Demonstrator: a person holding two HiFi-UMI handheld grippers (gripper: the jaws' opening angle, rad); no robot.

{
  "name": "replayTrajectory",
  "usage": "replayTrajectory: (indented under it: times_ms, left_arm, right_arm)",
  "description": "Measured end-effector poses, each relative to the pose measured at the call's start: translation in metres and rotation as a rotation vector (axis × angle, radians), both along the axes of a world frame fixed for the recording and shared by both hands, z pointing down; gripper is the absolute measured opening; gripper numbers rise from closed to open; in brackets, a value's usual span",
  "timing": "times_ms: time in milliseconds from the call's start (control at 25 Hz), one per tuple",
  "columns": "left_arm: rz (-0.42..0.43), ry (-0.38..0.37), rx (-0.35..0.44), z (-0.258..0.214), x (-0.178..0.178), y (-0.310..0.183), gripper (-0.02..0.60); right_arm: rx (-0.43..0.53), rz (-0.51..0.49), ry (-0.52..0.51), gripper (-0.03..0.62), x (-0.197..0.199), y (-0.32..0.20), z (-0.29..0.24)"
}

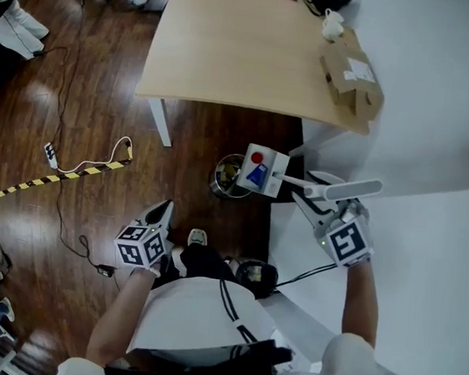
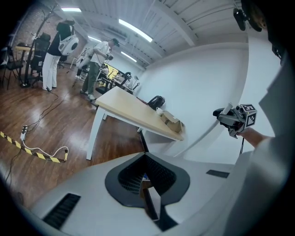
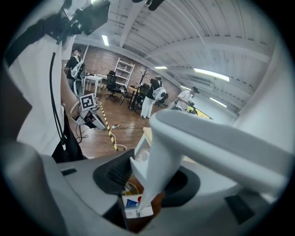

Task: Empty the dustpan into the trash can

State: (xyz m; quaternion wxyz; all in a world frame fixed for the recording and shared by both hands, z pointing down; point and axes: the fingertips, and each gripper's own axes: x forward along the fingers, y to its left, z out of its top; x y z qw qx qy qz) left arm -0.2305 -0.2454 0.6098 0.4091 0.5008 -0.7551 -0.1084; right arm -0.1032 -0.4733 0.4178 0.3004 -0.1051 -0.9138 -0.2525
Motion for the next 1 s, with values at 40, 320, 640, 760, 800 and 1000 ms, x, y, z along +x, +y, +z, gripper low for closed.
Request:
replayTrajectory:
  times_ms: [40, 320, 640, 760, 800, 1000]
  left_arm:
    - [-0.008, 0.001, 0.003, 0.0, 0.002, 0.002, -0.011]
    - [-0.014, 0.008, 0.01, -0.003, 0.022, 0.025, -0.011]
    - [0.005, -0.019, 0.036, -0.015, 0.023, 0.071, -0.011]
    - [-0.018, -0.007, 0.047, -0.012, 0.023, 0.091, -0.012]
    - [-0.025, -0.002, 0.049, -0.012, 0.023, 0.096, -0.011]
    - [-0.037, 0.002, 0.062, -0.015, 0.022, 0.112, -0.011]
  right_arm:
    - [-0.006, 0.001, 0.001, 0.19, 0.001, 0.0, 0.001]
    - [0.065, -0.13, 0.042, 0.187, 0.004, 0.026, 0.013]
    - [0.155, -0.241, 0.089, 0.187, -0.012, 0.088, 0.031]
    - [0.179, -0.28, 0.12, 0.187, -0.018, 0.105, 0.041]
    - [0.184, -0.29, 0.124, 0.187, -0.021, 0.109, 0.042]
    - [0.203, -0.3, 0.158, 0.187, -0.025, 0.121, 0.044]
